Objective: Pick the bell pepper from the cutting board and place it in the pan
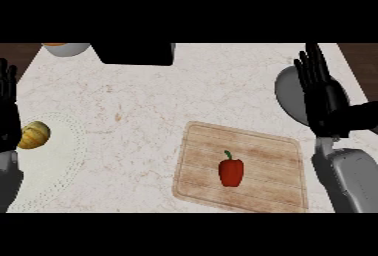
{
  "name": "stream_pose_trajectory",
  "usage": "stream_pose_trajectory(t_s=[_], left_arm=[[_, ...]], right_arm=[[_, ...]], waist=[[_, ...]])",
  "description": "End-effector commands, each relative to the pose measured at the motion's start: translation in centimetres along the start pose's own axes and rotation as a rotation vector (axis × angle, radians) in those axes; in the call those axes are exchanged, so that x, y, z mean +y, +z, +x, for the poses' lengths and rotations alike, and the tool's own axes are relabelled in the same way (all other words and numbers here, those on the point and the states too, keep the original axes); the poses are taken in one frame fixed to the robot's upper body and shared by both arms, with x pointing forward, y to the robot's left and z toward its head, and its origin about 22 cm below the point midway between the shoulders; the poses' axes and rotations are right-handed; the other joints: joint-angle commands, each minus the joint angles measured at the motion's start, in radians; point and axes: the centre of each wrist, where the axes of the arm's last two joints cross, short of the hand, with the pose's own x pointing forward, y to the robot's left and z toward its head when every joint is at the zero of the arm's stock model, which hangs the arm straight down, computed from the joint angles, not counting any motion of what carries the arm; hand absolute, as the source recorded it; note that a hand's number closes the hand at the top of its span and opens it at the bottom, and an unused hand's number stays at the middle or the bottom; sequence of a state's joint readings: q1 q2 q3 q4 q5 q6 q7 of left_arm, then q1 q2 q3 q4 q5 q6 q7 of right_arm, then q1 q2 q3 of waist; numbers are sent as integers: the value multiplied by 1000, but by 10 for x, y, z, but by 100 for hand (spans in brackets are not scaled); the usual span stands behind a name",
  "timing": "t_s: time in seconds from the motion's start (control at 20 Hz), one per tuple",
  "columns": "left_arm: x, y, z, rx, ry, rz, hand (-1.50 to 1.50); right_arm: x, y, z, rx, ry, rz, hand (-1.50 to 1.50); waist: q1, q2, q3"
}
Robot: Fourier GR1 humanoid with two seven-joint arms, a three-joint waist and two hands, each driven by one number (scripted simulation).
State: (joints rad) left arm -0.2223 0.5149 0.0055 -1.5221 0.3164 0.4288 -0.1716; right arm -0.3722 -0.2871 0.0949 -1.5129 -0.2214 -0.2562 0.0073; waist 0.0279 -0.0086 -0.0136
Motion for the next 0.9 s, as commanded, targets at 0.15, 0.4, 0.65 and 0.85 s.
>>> stream_pose_trajectory(t_s=[0.15, 0.4, 0.65, 0.85], left_arm=[[-22, 23, -19, 142, -22, -165, 0], [-38, 29, -29, 307, 12, -238, 0], [-39, 38, -25, 310, 27, -251, 0], [-43, 39, -36, 310, 19, -263, 0]], right_arm=[[37, 23, -36, 133, -1, 508, 150], [13, 70, -71, -13, 272, 503, -150], [-57, 98, -63, -160, 480, 397, -150], [-90, 88, -7, -139, 559, 464, -150]], waist=[[-6, 20, 16], [-65, 8, 15], [-59, 2, 14], [-47, 5, 13]])
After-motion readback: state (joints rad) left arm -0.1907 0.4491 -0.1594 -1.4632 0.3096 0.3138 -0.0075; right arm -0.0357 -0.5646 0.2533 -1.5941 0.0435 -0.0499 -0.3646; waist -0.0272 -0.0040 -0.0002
